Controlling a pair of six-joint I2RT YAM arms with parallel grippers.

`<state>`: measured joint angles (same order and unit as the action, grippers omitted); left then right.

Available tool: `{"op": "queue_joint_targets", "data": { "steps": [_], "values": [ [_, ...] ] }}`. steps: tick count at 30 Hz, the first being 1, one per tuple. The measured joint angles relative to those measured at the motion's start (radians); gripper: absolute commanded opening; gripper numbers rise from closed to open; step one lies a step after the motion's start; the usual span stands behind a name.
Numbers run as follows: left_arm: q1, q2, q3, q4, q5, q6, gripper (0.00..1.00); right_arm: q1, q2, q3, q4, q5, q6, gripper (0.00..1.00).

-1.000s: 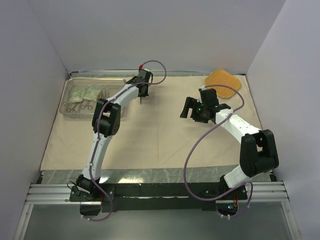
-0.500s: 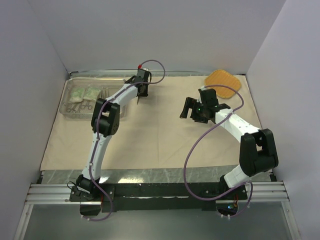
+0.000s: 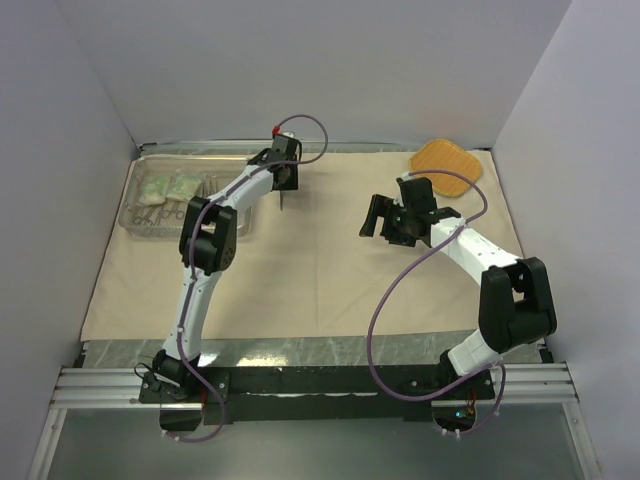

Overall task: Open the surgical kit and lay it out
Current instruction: Place the medical item in the surgical kit, then pick up the medical item from the container.

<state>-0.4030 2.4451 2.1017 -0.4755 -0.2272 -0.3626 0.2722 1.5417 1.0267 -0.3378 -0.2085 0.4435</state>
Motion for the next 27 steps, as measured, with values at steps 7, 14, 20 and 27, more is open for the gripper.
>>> {"op": "queue_joint_targets", "data": {
  "steps": [7,14,20,27],
  "values": [
    [0.0,-0.042,-0.005,-0.009,-0.037,-0.014,0.5,0.0,0.0,0.0,0.0,-0.002,0.0,1.0],
    [0.026,-0.171,-0.079,-0.038,-0.056,-0.021,0.5,0.0,0.0,0.0,0.001,-0.002,0.0,1.0],
    [0.159,-0.32,-0.177,-0.045,-0.029,-0.039,0.45,0.0,0.0,0.0,0.003,-0.002,0.0,1.0],
    [0.347,-0.364,-0.253,-0.076,-0.006,-0.078,0.34,0.0,0.0,0.0,0.011,-0.003,0.001,1.0]
  ]
}}
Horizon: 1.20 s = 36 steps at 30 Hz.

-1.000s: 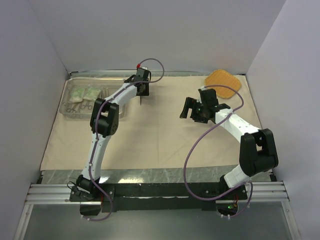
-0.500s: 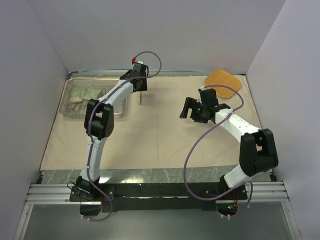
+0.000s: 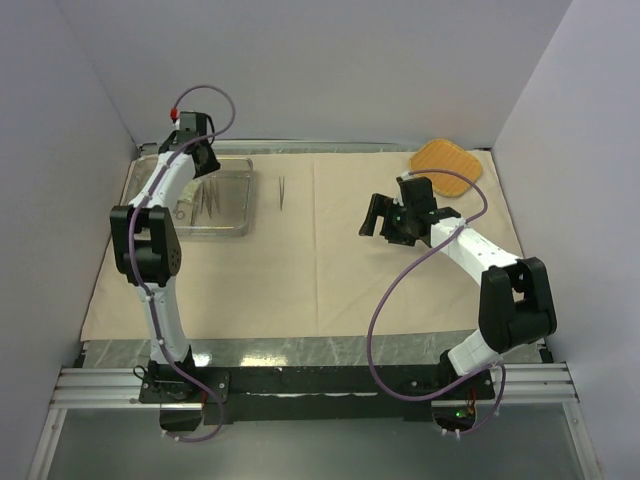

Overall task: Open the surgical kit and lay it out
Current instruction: Pick up the medical item from the container.

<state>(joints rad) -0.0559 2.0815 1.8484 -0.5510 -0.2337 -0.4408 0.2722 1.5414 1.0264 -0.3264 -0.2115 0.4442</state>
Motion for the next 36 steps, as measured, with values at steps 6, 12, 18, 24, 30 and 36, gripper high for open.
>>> {"op": "queue_joint_targets", "data": {
  "steps": [6,12,18,24,30,36],
  "values": [
    [0.003,0.027,-0.019,-0.058,0.02,-0.022,0.31,0.0,0.0,0.0,0.001,0.0,0.0,1.0],
    [-0.014,0.031,-0.08,-0.075,0.051,-0.029,0.29,0.0,0.0,-0.008,0.003,0.0,0.0,1.0],
    [-0.014,0.079,-0.082,-0.105,0.039,-0.035,0.29,0.0,0.0,-0.017,0.005,0.0,0.0,1.0],
    [-0.013,0.121,-0.094,-0.111,0.005,-0.035,0.26,0.0,0.0,-0.02,0.006,0.0,0.003,1.0],
    [-0.013,0.129,-0.09,-0.112,-0.011,-0.033,0.13,0.0,0.0,-0.02,0.009,0.0,0.004,1.0],
    [-0.019,0.129,-0.09,-0.113,-0.027,-0.024,0.01,0.0,0.0,-0.02,0.012,0.0,0.004,1.0]
  ]
}}
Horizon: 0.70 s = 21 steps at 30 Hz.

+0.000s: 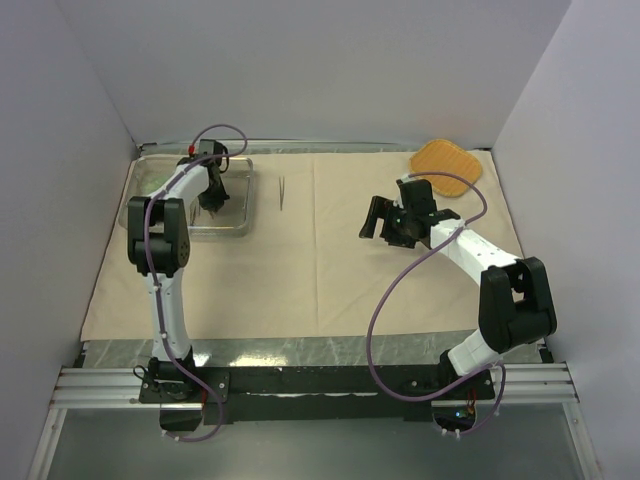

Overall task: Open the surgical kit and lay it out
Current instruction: Pick up the medical item from the container.

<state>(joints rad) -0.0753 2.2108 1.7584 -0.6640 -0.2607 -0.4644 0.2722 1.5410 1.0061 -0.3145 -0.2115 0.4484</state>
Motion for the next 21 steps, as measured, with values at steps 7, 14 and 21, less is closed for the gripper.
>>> {"op": "queue_joint_targets", "data": {
  "steps": [7,14,21],
  "values": [
    [-0.029,-0.018,-0.009,-0.02,-0.018,0.003,0.01,0.0,0.0,0.0,0.001,-0.002,0.0,1.0],
    [-0.085,-0.119,-0.046,-0.082,-0.042,-0.001,0.01,0.0,0.0,0.0,0.012,-0.006,0.001,1.0],
    [-0.131,-0.2,-0.029,-0.114,-0.06,-0.005,0.01,0.0,0.0,0.0,0.016,-0.008,0.003,1.0]
  ]
}}
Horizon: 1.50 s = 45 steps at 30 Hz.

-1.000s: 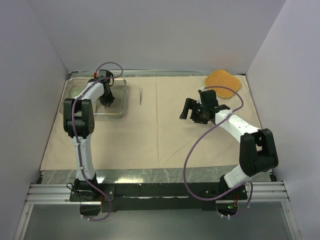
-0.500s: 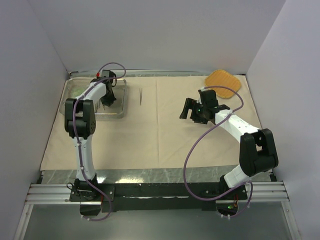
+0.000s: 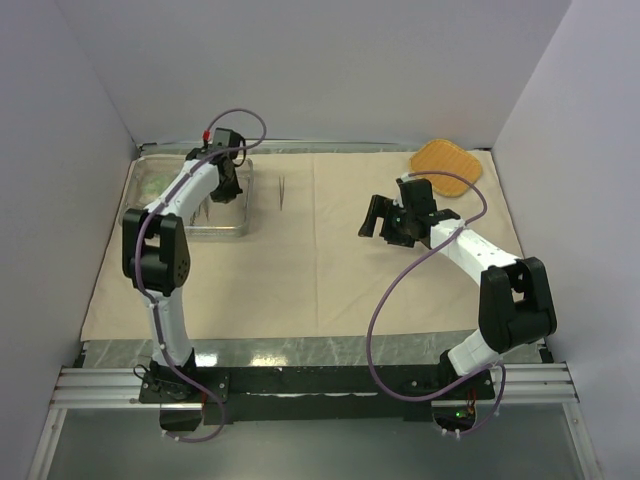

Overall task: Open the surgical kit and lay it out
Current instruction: Pick up the medical item from the container, then place the medical item in the surgical kit.

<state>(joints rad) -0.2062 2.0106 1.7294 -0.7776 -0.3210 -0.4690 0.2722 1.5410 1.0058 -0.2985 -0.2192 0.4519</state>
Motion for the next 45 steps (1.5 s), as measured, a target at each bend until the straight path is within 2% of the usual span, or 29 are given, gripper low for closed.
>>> {"op": "queue_joint_targets", "data": {
  "steps": [9,15,22,26,45],
  "values": [
    [-0.188,0.011,0.119,0.002,0.051,-0.02,0.02,0.0,-0.009,-0.003,0.001,0.014,0.0,1.0],
    [-0.278,0.121,0.225,0.058,0.079,-0.038,0.02,0.0,-0.022,-0.019,0.0,0.021,0.0,1.0],
    [-0.286,0.314,0.293,0.073,0.08,-0.044,0.03,0.0,-0.031,-0.032,-0.003,0.032,0.0,1.0],
    [-0.284,0.372,0.3,0.077,0.076,-0.04,0.03,0.0,-0.036,-0.032,-0.003,0.036,0.0,1.0],
    [-0.283,0.403,0.338,0.079,0.004,0.001,0.05,0.0,-0.039,-0.032,-0.008,0.039,-0.001,1.0]
  ]
}}
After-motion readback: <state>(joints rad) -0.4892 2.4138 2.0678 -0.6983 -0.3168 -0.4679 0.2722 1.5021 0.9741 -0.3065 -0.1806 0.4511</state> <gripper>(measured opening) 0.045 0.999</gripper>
